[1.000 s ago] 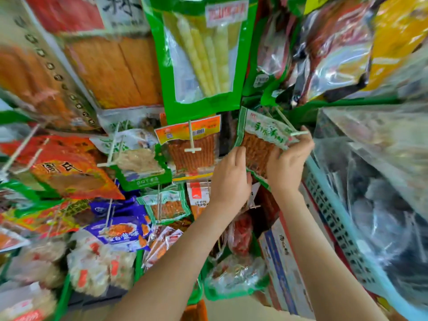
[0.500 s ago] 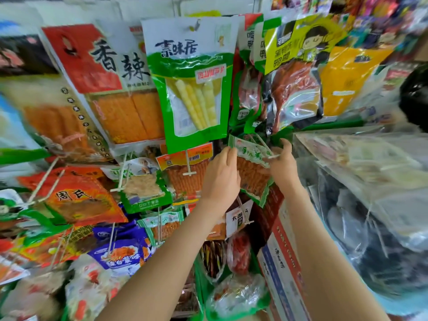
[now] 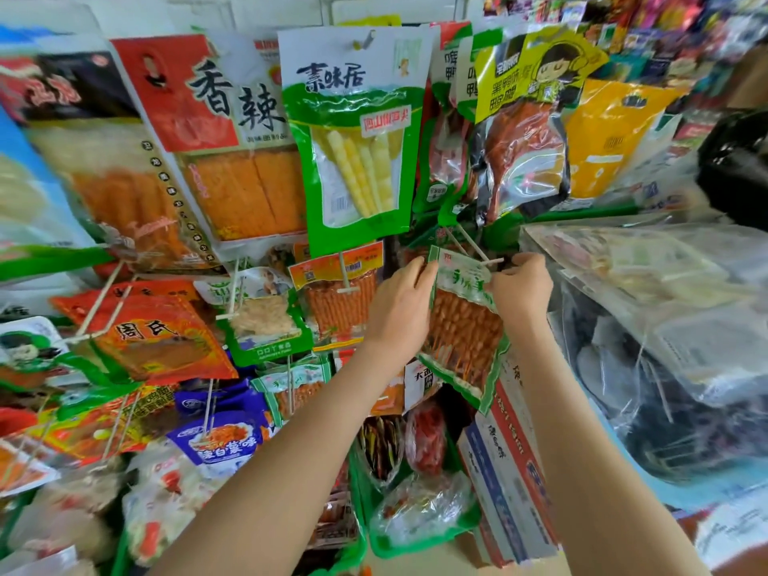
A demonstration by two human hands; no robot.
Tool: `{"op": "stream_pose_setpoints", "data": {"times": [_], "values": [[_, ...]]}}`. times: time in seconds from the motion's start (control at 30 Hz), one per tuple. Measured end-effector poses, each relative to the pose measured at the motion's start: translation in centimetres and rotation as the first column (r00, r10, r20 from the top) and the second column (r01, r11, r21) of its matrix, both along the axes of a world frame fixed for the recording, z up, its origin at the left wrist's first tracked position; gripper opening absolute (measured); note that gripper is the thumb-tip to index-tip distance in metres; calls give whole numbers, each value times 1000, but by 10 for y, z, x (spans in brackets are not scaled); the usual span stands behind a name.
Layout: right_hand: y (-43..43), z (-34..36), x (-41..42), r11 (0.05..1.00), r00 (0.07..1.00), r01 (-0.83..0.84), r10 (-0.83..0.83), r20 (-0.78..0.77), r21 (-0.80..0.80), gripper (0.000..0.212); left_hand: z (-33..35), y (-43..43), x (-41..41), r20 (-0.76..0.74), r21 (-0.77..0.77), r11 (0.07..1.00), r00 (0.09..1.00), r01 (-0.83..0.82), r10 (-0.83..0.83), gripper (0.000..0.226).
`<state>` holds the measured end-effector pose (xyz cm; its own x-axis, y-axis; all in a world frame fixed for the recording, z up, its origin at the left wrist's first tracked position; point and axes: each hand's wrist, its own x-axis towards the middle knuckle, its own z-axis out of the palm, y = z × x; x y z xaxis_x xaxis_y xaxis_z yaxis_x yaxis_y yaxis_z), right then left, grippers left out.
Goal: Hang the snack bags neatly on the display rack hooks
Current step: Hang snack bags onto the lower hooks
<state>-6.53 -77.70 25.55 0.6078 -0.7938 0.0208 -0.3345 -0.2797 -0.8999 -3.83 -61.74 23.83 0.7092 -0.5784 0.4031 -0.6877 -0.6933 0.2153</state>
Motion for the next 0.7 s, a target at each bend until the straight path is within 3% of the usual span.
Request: {"op": "stream_pose_setpoints", "data": {"times": [0.13, 0.2, 0.3, 0.47, 0.6, 0.7], "values": [[11, 1, -22, 994, 994, -98, 96, -59, -46, 29, -5, -4, -9, 43, -35, 999, 999, 24, -23, 60], [24, -6, -32, 973, 978, -199, 190, -81, -115, 21, -9, -3, -13, 71, -18, 1000, 997, 23, -22, 50], [46, -20, -39, 936, 944, -327, 316, -93, -131, 22, -22, 10, -19, -56, 12, 1000, 998, -5, 6, 13], [86, -50, -35, 860, 866, -495, 478, -149, -119, 26, -47, 57, -32, -195, 103, 989, 972, -109, 127, 16], [121, -75, -22, 748, 766, -643, 621, -166, -168, 29, -66, 94, -39, -293, 100, 973, 928, -209, 229, 22], [144, -102, -8, 609, 646, -761, 742, -179, -221, 17, -81, 119, -35, -311, 142, 947, 895, -290, 320, 18]]}}
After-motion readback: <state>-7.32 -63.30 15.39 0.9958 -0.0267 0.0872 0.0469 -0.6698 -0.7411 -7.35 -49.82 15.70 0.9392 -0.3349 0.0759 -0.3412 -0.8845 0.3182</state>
